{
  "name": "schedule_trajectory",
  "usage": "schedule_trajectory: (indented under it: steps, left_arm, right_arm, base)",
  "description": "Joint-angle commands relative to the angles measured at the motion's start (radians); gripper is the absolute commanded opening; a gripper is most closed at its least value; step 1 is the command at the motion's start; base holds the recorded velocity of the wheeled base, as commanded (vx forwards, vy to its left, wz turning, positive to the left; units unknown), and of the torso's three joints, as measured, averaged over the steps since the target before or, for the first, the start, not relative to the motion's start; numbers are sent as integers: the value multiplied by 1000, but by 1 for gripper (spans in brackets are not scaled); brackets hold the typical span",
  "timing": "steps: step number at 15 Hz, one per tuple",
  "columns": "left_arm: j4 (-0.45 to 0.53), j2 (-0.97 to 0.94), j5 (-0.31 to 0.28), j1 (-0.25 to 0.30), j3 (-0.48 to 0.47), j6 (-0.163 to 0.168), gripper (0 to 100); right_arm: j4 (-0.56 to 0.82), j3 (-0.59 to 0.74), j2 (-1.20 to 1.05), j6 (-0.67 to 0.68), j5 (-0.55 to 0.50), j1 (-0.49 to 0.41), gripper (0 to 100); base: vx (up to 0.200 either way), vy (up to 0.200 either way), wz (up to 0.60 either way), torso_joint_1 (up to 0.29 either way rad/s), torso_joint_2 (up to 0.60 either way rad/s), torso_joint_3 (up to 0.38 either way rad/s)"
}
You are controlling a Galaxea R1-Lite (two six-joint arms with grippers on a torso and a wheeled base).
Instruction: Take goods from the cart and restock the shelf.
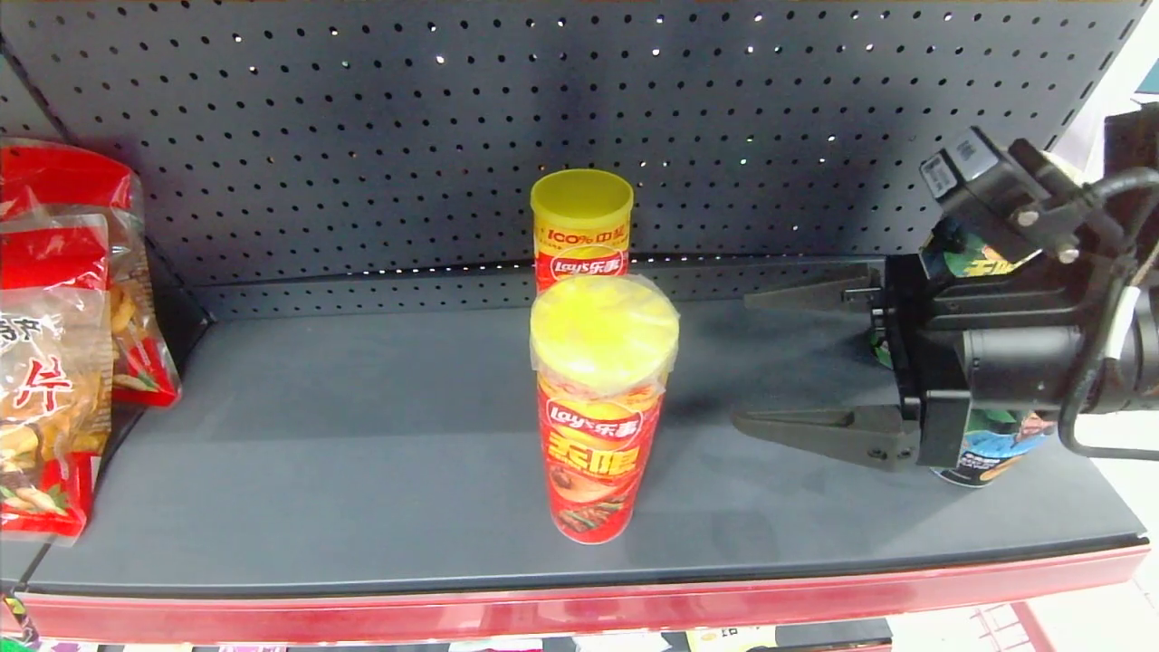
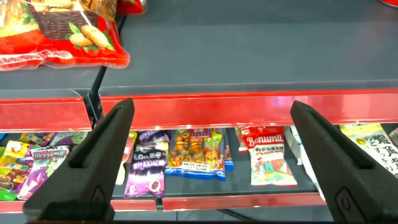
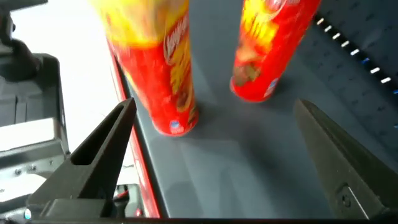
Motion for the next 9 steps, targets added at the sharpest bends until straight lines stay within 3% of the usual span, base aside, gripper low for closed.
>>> schedule_trajectory:
  steps: [1,5,7,9]
  left_arm:
    - [0,1,0,0,0,0,100]
    - [0,1,0,0,0,0,100]
    - [0,1,0,0,0,0,100]
    - [0,1,0,0,0,0,100]
  right_arm:
    - [13,-32,-14,17,-9,14,100]
    - [105,-135,-46,155,-134,76,100]
    - [147,-165,-83,294,-275,123,100]
    - [188,-172,-120,376,-339,133,100]
  base:
    - [0,0,0,0,0,0]
    - [0,0,0,0,0,0]
    - [0,0,0,0,0,0]
    - [0,0,0,0,0,0]
